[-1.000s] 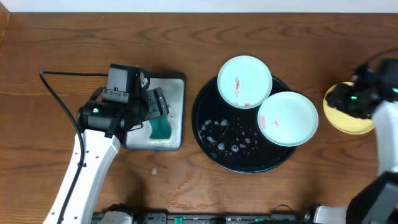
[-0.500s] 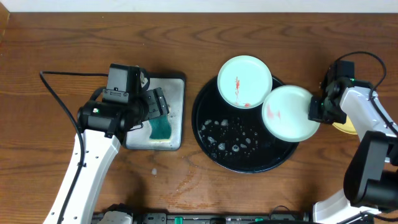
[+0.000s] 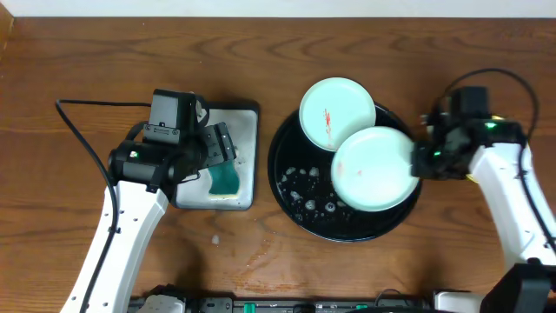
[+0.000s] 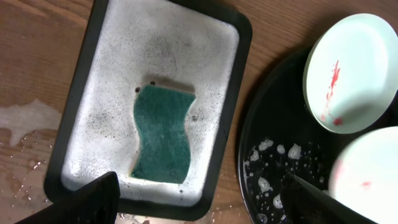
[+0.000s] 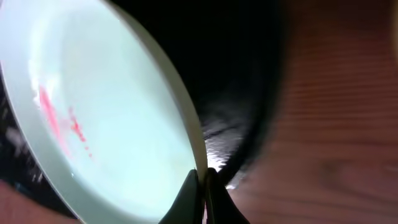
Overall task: Clean dirty plates on tray and stack at the side
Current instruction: 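Set the yellow plate down right of the tray and release, then grasp pale green plate rim with right gripper, sponge with left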
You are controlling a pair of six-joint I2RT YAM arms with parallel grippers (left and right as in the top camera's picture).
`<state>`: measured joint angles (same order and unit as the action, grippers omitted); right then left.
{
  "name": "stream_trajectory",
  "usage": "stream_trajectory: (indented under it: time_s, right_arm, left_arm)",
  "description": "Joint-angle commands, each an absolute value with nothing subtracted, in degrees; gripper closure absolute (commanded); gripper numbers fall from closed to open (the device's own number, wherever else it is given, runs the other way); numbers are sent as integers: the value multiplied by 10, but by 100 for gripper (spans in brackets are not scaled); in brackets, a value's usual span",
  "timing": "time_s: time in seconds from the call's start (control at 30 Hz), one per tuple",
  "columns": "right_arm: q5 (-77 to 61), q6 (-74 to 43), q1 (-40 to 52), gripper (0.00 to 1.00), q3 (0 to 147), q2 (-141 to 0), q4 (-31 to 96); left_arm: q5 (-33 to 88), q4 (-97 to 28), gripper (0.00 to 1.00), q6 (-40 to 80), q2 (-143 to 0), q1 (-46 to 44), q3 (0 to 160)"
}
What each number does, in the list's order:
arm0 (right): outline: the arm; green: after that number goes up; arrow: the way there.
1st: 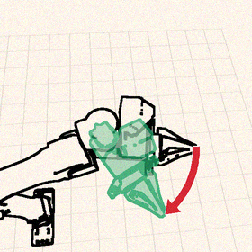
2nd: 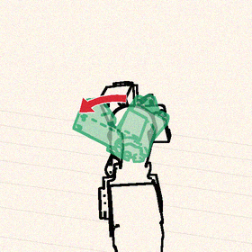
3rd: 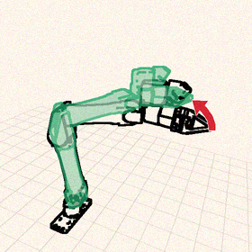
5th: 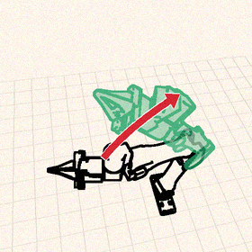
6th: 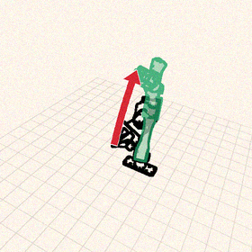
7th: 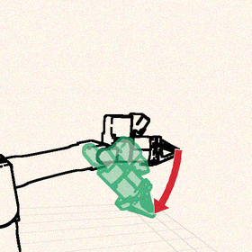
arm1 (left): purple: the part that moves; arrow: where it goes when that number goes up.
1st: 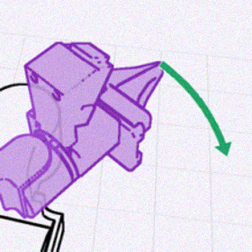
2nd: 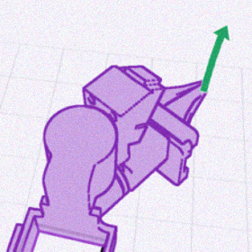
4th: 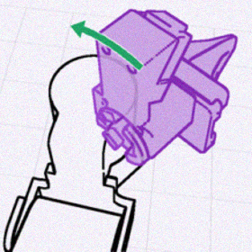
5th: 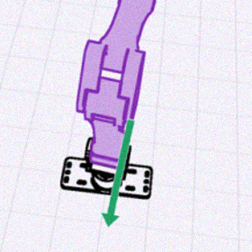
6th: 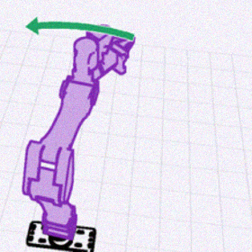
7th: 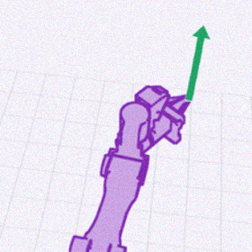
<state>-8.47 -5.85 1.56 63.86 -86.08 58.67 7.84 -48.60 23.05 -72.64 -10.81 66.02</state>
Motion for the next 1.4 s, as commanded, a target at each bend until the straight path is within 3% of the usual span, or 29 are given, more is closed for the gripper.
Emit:
stream_trajectory:
  time_s: [0.0,0.2,0.37,0.47,0.53,0.73,0.9,1.0,1.17,1.23,1.3,1.33,1.37]
  right_arm:
    - [-114,-107,84,99,583,-863,551]
    - [-87,-213,155,99,469,-875,386]
    - [-42,-168,154,98,455,-879,325]
    - [-47,-124,145,72,476,-877,335]
    - [-57,-90,141,64,503,-876,360]
    - [-67,-35,142,62,606,-873,472]
    - [-81,-36,142,63,633,-866,490]
    - [-110,-36,142,64,633,-865,490]
    - [-128,-43,143,66,633,-865,494]
    - [-130,-43,143,67,633,-865,500]
    - [-130,-43,143,68,633,-865,506]
    - [-130,-42,143,68,633,-865,510]
    - [-130,-42,143,68,633,-865,511]
  left_arm:
    - [84,-486,17,225,-727,-106,663]
    - [84,-486,17,225,-727,-106,663]
    - [84,-486,17,228,-727,-106,663]
    - [84,-489,17,230,-727,-106,663]
    - [85,-490,17,232,-727,-106,663]
    - [81,-492,17,232,-742,-107,632]
    - [79,-443,20,232,-791,-107,568]
    - [79,-387,26,227,-843,-109,535]
    - [79,-331,45,232,-946,-108,526]
    - [80,-312,60,232,-977,-109,526]
    - [86,-304,85,232,-997,-108,526]
    - [86,-303,93,232,-999,-108,527]
    - [86,-305,92,232,-998,-108,529]
